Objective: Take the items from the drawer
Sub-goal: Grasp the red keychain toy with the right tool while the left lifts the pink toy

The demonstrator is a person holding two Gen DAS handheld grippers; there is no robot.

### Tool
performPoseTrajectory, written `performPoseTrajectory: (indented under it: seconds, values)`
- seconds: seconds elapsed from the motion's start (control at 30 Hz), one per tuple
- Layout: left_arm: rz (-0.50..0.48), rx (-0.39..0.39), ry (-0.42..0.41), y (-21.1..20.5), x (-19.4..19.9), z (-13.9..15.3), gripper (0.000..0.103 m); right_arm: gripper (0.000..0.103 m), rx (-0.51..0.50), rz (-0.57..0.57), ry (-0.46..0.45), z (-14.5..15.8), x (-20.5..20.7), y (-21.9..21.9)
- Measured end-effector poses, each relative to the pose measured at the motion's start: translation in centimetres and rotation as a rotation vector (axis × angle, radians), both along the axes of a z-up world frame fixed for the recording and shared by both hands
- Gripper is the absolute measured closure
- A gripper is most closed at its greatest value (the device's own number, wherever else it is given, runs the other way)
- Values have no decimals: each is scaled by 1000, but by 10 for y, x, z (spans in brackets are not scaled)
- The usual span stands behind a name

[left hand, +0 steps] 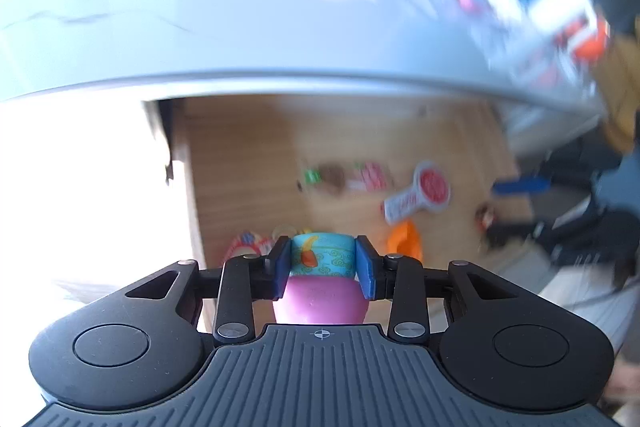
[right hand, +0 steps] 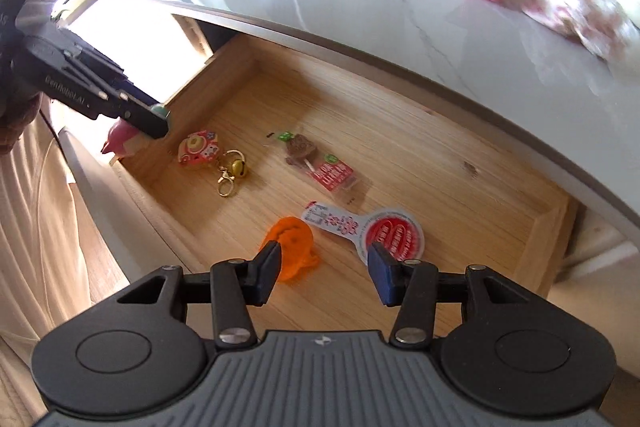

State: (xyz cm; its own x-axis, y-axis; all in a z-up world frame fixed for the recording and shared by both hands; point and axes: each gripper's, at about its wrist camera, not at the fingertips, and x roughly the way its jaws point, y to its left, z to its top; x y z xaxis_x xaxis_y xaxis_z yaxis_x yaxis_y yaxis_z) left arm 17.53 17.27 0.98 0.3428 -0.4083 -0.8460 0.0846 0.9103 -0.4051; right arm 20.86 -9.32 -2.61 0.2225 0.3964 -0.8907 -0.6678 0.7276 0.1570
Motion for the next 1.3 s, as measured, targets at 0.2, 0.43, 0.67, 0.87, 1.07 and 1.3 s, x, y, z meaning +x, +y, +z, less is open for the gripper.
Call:
performPoseTrajectory:
  seconds: [0.2,0.43,0.67,0.87,1.07,1.3]
  values:
    - [104,-111,-103,28,0,11,65,55,-10,175,50,-5,11,89]
    - [248,-80,-144,55,-11,6,65,55,-59,302,123,-42,26,168]
    - [322,-161,-160,78,-22,7,65,55,-113,401,127,-66,31,210]
    - [401,-222,-187,93,-24,11,65,45,-172,450,79,-80,27,240]
    - [405,-210,-170,93,-20,8,65,45,-217,485,71,-91,21,249]
    - [332,-237,-161,82,-16,8,65,46,-185,431,69,-41,19,196]
